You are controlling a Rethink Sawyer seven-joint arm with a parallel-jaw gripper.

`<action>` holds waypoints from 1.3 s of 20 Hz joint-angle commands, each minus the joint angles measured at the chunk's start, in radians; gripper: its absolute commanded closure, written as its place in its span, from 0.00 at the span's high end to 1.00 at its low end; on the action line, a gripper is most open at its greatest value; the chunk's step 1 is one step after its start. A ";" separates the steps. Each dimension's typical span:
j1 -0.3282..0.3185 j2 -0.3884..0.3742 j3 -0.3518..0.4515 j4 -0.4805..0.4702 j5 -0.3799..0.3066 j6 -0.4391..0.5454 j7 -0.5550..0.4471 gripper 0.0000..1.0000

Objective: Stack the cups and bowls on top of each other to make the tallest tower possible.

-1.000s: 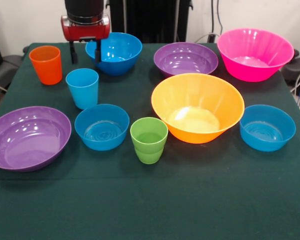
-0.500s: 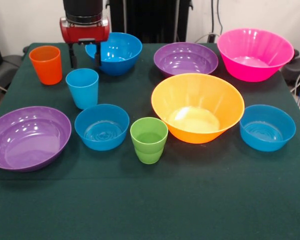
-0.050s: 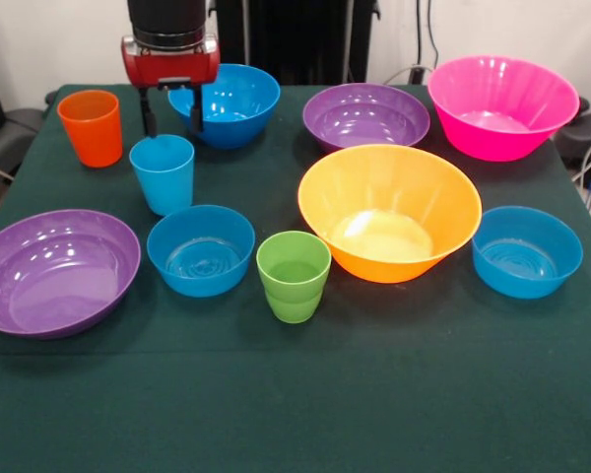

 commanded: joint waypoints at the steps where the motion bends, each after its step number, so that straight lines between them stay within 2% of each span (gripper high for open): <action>1: 0.043 0.062 0.049 0.026 -0.022 -0.045 0.035 1.00; 8: 0.022 0.082 0.067 0.024 -0.028 -0.064 0.014 1.00; 14: 0.031 0.090 0.050 0.011 -0.042 -0.070 0.012 1.00; 18: 0.030 0.134 0.042 -0.016 -0.060 -0.073 -0.001 1.00; 21: 0.044 0.162 0.019 -0.045 -0.070 -0.027 -0.017 1.00; 26: 0.072 0.166 -0.023 -0.073 -0.077 0.049 -0.034 1.00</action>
